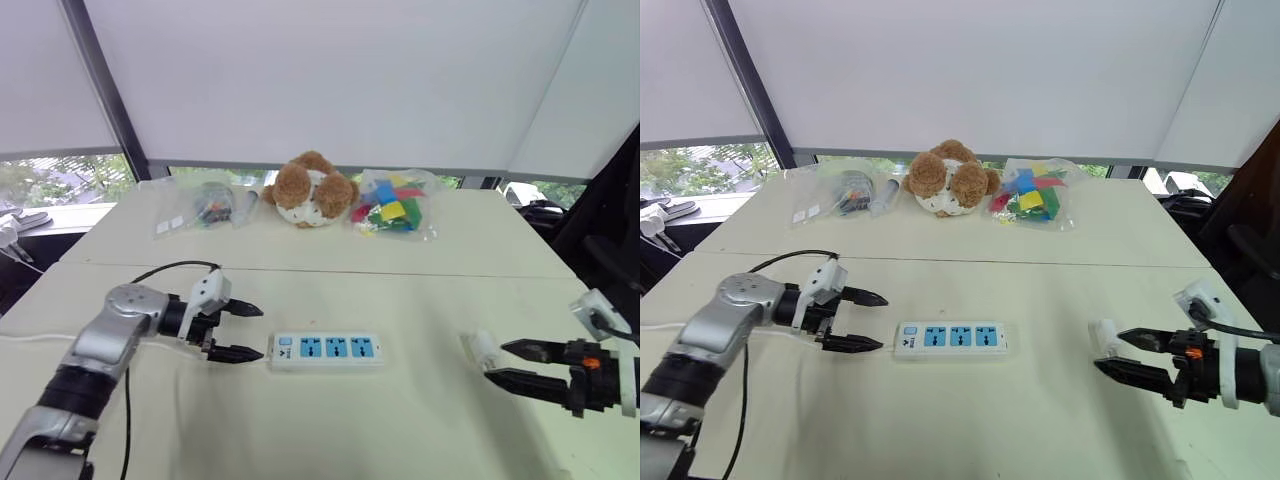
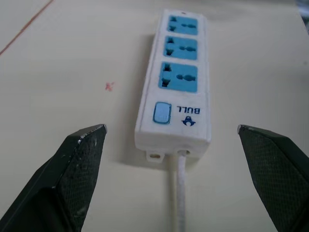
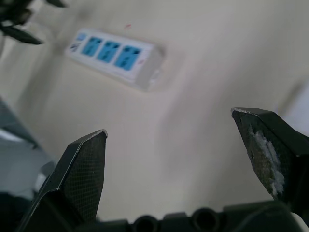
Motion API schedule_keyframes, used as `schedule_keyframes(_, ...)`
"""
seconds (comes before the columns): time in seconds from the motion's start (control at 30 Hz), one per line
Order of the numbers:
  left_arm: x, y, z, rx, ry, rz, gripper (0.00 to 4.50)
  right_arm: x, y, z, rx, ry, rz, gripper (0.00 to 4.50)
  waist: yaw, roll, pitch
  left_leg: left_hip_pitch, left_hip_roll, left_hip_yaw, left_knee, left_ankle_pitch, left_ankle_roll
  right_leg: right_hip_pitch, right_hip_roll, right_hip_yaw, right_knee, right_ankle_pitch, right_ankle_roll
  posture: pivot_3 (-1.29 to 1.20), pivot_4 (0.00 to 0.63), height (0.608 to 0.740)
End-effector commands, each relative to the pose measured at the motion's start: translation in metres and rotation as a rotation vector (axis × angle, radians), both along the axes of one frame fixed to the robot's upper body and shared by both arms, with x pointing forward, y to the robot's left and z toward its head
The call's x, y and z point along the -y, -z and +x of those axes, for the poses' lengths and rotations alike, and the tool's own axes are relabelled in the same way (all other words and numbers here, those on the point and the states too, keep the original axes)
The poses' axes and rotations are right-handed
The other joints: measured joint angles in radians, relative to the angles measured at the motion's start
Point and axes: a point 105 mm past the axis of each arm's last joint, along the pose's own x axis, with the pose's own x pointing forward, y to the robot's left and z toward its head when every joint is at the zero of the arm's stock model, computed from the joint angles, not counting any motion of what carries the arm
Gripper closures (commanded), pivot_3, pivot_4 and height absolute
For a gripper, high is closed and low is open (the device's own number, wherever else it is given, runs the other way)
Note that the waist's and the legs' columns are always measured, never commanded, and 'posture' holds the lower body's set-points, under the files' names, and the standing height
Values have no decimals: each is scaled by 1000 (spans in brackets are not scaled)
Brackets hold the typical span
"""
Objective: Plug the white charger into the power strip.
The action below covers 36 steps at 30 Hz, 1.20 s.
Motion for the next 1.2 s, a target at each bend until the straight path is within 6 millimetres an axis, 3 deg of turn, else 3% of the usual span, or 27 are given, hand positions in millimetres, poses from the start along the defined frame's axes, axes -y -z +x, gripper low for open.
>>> schedule_keyframes(0.03, 6, 10, 10, 69, 57, 15, 0, -15, -4, -9, 2, -57, -2, 20, 3, 0, 0, -2, 0, 0, 1, 0, 0, -2, 0, 0, 1, 0, 0, 0, 150, 739)
schedule_keyframes(0.2, 18, 24, 22, 82, 57, -30, 0, -11, 0, -20, -19, -14, -12, 20, 8, -1, 0, -4, 0, -1, 3, 0, 0, -3, 0, 0, 1, 0, 1, 0, 150, 739)
schedule_keyframes(0.53, 33, 30, 13, 42, 147, -62, 0, -3, -1, -29, -34, 42, -39, 20, 18, -2, -1, -3, -1, -3, 4, 0, 0, 0, 0, 0, 1, 0, 1, 0, 150, 739)
schedule_keyframes(0.83, 32, 49, 12, 6, 110, -30, 0, 0, 2, -27, -42, 57, -35, 20, 18, -2, -1, -3, -1, -4, 4, 0, 0, 0, 0, 0, 1, 0, 1, 0, 150, 739)
schedule_keyframes(0.87, 34, 48, 12, -2, 105, -47, 542, 0, 2, -27, -43, 57, -34, 0, 19, -2, -1, -3, -1, -4, 4, 0, 0, 0, 0, 0, 1, 0, 1, 0, 150, 739)
schedule_keyframes(0.97, 37, 48, 12, 2, 104, -64, 1548, 1, 2, -26, -48, 62, -30, 0, 20, -2, -1, -3, -1, -4, 4, 0, 0, 0, 0, 0, 1, 0, 1, 0, 150, 739)
schedule_keyframes(1.1, 38, 51, 11, 18, 93, -42, 1544, 8, 3, -21, -84, 115, -36, 0, 21, -2, -1, -3, -1, -4, 4, 0, 0, 0, 0, 0, 1, 0, 1, 0, 150, 739)
schedule_keyframes(1.2, 37, 52, 9, 46, 86, -12, 1544, 29, -12, 2, -2, 238, -64, 0, 18, -1, -1, -2, -1, -4, 4, 0, 0, 1, 0, 0, 1, 0, 0, 0, 150, 739)
